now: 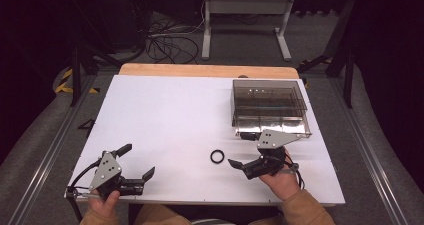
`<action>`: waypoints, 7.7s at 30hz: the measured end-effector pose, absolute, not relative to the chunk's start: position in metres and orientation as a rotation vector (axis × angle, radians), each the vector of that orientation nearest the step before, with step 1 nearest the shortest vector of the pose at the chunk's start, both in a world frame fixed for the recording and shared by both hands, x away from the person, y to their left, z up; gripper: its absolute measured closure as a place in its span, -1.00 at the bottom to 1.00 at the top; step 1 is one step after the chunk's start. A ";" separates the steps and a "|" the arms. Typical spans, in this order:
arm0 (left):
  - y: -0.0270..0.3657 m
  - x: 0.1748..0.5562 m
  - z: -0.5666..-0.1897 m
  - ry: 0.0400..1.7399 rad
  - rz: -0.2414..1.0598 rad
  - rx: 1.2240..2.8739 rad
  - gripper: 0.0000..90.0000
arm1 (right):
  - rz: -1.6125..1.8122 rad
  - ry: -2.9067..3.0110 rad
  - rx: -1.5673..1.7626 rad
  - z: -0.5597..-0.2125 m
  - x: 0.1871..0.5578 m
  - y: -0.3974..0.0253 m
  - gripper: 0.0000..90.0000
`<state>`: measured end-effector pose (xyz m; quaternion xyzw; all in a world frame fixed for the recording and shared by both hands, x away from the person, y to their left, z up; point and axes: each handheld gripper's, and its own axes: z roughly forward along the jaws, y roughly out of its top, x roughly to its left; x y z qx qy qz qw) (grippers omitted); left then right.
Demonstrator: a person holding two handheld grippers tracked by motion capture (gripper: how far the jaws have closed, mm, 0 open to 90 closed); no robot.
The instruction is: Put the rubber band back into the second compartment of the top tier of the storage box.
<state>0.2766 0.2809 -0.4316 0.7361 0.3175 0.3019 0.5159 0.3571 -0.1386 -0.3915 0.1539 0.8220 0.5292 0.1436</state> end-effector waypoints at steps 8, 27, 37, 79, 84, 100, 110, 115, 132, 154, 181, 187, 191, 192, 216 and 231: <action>0.281 0.277 -0.432 0.764 0.726 1.773 -0.96 | 1.406 2.427 0.422 -0.393 0.358 -0.118 -0.53; 0.281 0.277 -0.432 0.762 0.723 1.778 -0.96 | 1.207 2.569 0.500 -0.410 0.376 -0.089 -0.08; 0.281 0.277 -0.432 0.764 0.720 1.781 -0.96 | 1.135 2.608 0.508 -0.418 0.381 -0.078 -0.04; 0.281 0.278 -0.433 0.765 0.712 1.784 -0.96 | 0.894 2.720 0.503 -0.447 0.388 -0.054 0.51; 0.281 0.278 -0.433 0.765 0.712 1.785 -0.96 | 0.877 2.720 0.491 -0.448 0.388 -0.054 0.64; 0.281 0.278 -0.433 0.766 0.711 1.781 -0.96 | 0.882 2.671 0.477 -0.444 0.383 -0.054 0.93; 0.281 0.278 -0.433 0.765 0.711 1.783 -0.96 | 0.951 2.632 0.477 -0.435 0.379 -0.060 0.92; 0.281 0.278 -0.433 0.765 0.711 1.784 -0.96 | 0.978 2.611 0.480 -0.431 0.377 -0.063 0.92; 0.281 0.278 -0.434 0.763 0.711 1.785 -0.96 | 1.118 2.554 0.483 -0.411 0.370 -0.076 0.92; 0.281 0.278 -0.433 0.764 0.710 1.785 -0.96 | 1.207 2.498 0.445 -0.397 0.363 -0.086 0.91; 0.281 0.278 -0.434 0.765 0.708 1.786 -0.96 | 1.208 2.375 0.537 -0.368 0.368 -0.121 0.91; 0.281 0.278 -0.434 0.763 0.708 1.788 -0.96 | 1.214 2.346 0.578 -0.362 0.372 -0.132 0.91; 0.281 0.278 -0.434 0.764 0.708 1.788 -0.96 | 1.222 2.320 0.625 -0.358 0.374 -0.141 0.91; 0.281 0.278 -0.434 0.764 0.708 1.788 -0.96 | 1.222 2.320 0.625 -0.358 0.374 -0.141 0.91; 0.280 0.279 -0.434 0.764 0.710 1.790 -0.96 | 1.210 2.191 0.787 -0.346 0.383 -0.177 0.92; 0.280 0.278 -0.434 0.765 0.711 1.788 -0.96 | 1.183 2.121 0.908 -0.349 0.394 -0.193 0.92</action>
